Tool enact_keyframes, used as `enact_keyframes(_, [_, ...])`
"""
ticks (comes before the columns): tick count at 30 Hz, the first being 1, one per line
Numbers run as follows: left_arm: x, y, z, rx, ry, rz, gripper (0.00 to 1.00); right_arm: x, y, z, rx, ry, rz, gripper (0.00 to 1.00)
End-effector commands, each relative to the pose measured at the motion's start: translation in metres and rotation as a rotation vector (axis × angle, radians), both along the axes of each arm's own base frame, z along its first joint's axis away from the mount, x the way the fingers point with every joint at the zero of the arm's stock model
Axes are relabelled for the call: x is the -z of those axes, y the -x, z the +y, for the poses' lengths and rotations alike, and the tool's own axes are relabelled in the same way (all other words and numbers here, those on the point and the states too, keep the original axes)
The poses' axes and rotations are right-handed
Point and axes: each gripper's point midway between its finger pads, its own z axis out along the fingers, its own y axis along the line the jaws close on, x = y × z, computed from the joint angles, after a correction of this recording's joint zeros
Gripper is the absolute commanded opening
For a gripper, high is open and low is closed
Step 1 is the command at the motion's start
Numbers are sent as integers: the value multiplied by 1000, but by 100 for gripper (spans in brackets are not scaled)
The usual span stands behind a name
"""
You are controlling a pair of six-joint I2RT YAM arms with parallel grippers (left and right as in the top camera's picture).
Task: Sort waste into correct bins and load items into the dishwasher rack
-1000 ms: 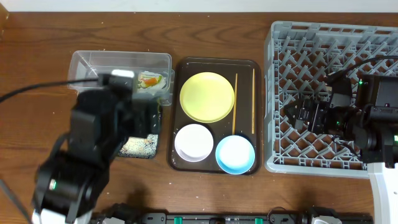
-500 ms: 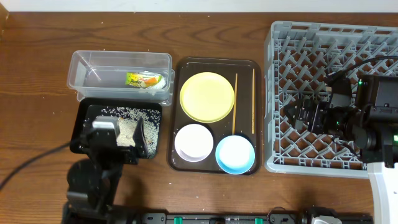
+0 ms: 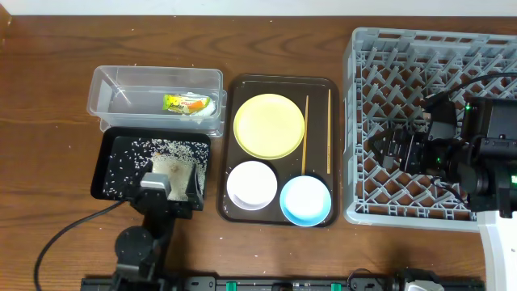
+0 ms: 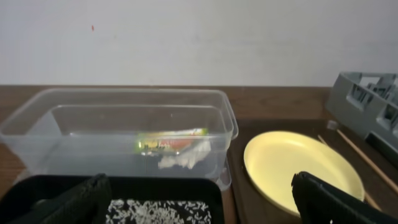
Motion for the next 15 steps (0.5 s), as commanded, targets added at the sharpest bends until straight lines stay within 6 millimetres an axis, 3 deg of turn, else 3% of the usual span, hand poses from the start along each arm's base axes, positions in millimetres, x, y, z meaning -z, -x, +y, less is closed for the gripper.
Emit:
enact_keyframes(1, [20,-3,0,-1,-16,-9,95,0,1,5,-29,7,-6,99])
enact_keyframes(4, [32,-5,0,0,-19,14,95,0,1,5,-29,7,-6,99])
enact_keyframes(15, [40,-4,0,0,-24,46,96,0,1,5,-29,7,-6,99])
